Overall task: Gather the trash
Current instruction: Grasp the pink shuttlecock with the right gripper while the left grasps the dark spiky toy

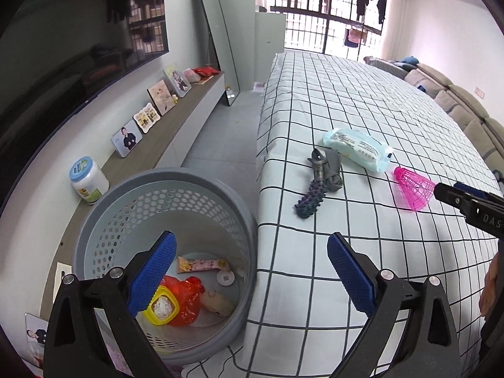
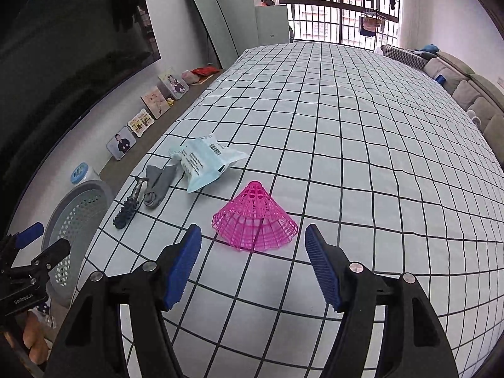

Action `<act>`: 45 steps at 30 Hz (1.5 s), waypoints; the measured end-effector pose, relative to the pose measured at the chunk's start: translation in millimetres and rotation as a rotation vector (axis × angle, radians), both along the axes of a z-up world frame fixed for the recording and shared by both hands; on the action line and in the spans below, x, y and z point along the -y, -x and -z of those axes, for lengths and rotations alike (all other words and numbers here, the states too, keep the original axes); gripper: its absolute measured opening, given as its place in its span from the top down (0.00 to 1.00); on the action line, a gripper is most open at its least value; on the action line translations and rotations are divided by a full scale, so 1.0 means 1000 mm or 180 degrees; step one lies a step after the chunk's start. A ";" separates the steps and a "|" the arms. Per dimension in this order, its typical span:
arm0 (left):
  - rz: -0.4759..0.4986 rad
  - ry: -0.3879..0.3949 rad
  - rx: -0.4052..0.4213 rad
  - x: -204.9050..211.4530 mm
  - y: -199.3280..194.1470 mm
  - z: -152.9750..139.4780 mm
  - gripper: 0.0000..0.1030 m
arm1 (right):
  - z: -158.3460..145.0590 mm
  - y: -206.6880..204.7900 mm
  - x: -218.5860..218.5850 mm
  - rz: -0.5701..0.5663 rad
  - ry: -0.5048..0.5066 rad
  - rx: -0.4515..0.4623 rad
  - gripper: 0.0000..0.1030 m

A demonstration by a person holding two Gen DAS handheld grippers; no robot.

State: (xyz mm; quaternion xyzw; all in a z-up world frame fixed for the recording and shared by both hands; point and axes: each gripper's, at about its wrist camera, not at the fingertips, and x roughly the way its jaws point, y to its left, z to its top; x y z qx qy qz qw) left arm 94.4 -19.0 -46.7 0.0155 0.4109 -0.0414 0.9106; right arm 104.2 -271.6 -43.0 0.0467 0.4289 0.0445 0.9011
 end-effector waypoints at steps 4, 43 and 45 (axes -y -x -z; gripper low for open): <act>0.0025 -0.0013 -0.0011 0.008 -0.002 0.000 0.08 | -0.003 -0.013 -0.005 -0.0071 -0.0020 -0.0003 0.36; 0.0034 0.0030 -0.0209 0.028 -0.021 0.019 0.08 | 0.026 -0.042 0.000 -0.0050 -0.0136 -0.0117 0.60; 0.0037 0.0033 -0.0212 0.030 -0.025 0.021 0.08 | 0.022 -0.040 0.000 -0.0060 -0.0163 -0.0075 0.60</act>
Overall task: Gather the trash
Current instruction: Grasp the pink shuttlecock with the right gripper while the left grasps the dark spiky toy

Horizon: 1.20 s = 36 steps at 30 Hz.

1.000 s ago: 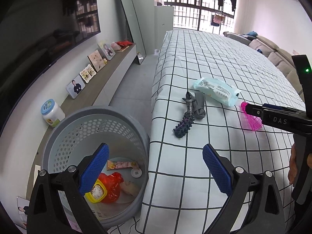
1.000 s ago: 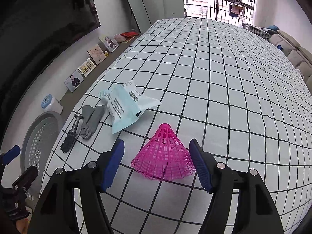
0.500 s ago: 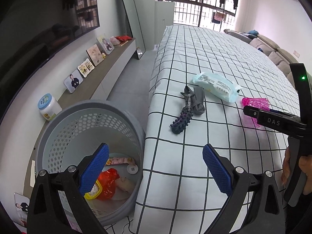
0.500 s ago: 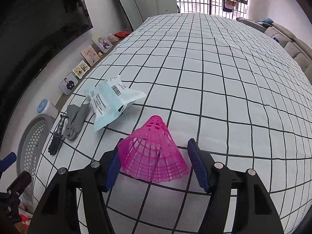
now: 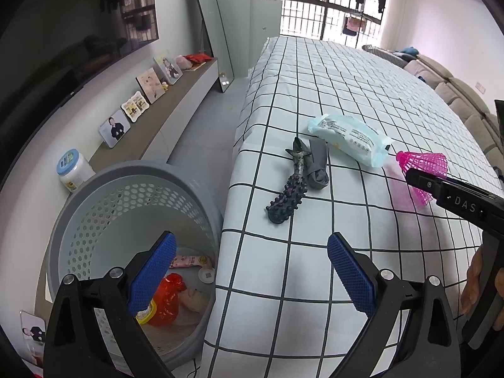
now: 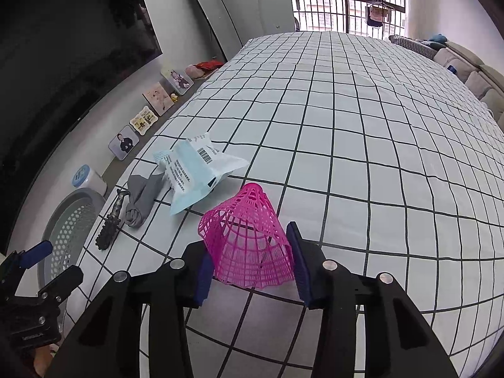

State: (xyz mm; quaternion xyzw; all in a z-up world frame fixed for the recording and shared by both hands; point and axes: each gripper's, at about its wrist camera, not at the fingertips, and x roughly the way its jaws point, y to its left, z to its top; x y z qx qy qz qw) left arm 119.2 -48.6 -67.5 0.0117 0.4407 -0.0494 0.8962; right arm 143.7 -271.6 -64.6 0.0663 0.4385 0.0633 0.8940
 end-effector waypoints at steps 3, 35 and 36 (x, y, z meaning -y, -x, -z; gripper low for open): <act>-0.0007 -0.0002 0.0021 0.003 -0.008 0.001 0.08 | -0.006 0.003 0.001 -0.0018 -0.0036 0.0059 0.60; 0.0358 0.0038 -0.0126 0.043 -0.041 0.021 0.75 | -0.013 0.009 0.003 -0.0082 -0.0176 0.0096 0.60; 0.0360 0.0048 -0.0122 0.043 -0.040 0.020 0.75 | -0.013 0.009 0.003 -0.0083 -0.0176 0.0097 0.60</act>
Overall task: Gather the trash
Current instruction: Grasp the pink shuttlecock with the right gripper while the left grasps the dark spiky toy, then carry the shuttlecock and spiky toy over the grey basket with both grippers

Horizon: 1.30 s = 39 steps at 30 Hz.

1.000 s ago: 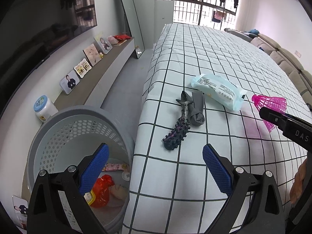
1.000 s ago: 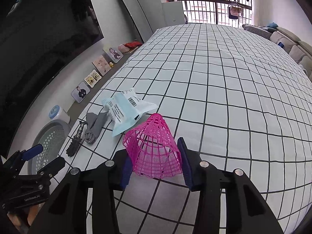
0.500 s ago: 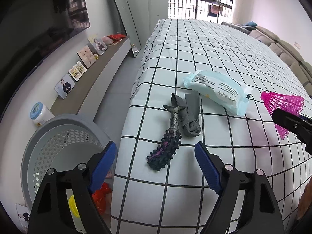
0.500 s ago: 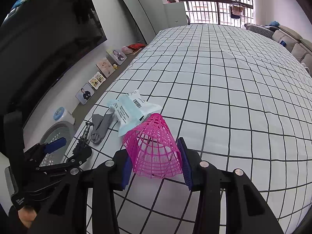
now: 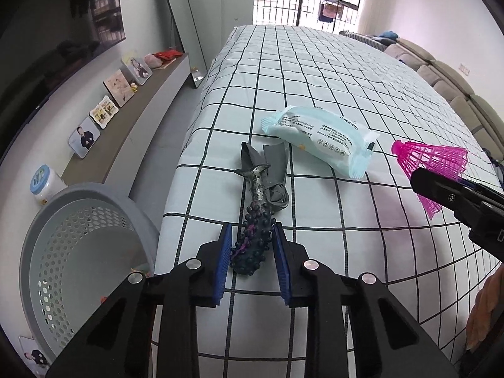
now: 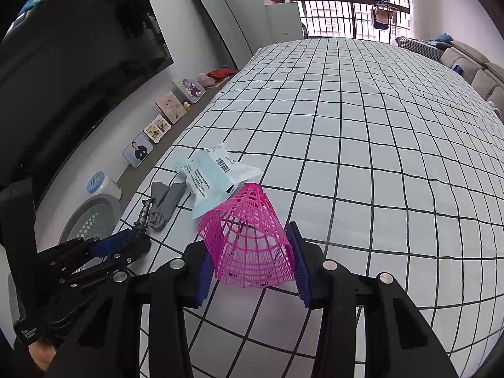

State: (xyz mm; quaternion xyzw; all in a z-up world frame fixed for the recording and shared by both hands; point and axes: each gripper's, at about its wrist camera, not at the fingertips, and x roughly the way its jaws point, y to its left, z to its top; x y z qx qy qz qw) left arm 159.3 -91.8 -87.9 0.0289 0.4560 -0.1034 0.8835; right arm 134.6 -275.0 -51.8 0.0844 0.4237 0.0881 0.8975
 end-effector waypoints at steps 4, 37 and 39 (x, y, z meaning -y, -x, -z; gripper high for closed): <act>-0.0026 0.0029 0.0026 -0.004 0.007 -0.005 0.75 | 0.000 0.001 0.000 0.0006 -0.0005 0.0008 0.60; -0.0654 0.0142 0.0404 -0.125 0.054 -0.051 0.75 | -0.037 0.031 -0.085 -0.0371 0.0059 0.0202 0.60; -0.0701 0.0153 0.0393 -0.136 0.055 -0.050 0.75 | -0.038 0.030 -0.102 -0.0473 0.0064 0.0203 0.60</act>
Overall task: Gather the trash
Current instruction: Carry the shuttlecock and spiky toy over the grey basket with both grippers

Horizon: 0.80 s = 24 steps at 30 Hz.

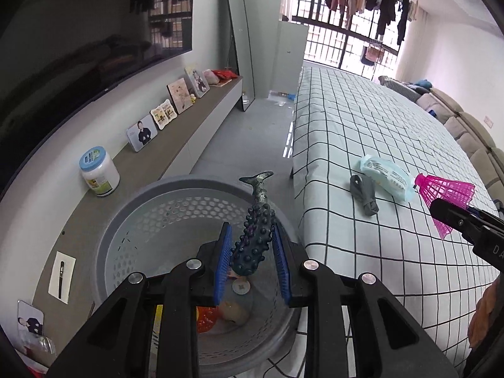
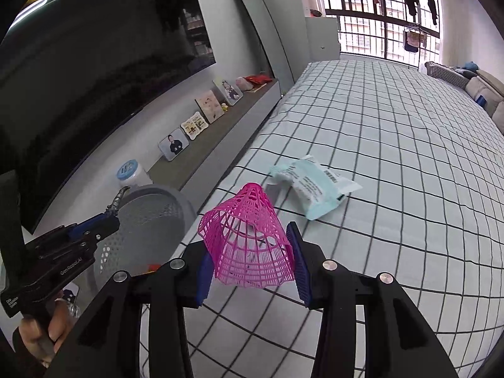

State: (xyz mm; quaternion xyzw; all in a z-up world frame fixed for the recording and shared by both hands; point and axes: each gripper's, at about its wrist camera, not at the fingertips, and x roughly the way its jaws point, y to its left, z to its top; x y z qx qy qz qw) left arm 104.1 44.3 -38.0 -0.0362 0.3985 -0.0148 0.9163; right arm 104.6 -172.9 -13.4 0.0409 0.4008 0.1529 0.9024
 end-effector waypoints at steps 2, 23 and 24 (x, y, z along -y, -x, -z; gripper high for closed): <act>-0.0042 0.0014 -0.0014 -0.011 0.001 0.003 0.75 | -0.001 -0.001 -0.019 -0.0118 0.0022 -0.0003 0.60; -0.0371 0.0007 -0.0319 -0.091 0.012 0.046 0.75 | 0.063 -0.024 -0.152 -0.0860 0.0149 -0.0323 0.60; -0.0379 0.0004 -0.0340 -0.092 0.013 0.049 0.75 | 0.064 -0.023 -0.153 -0.0873 0.0163 -0.0329 0.60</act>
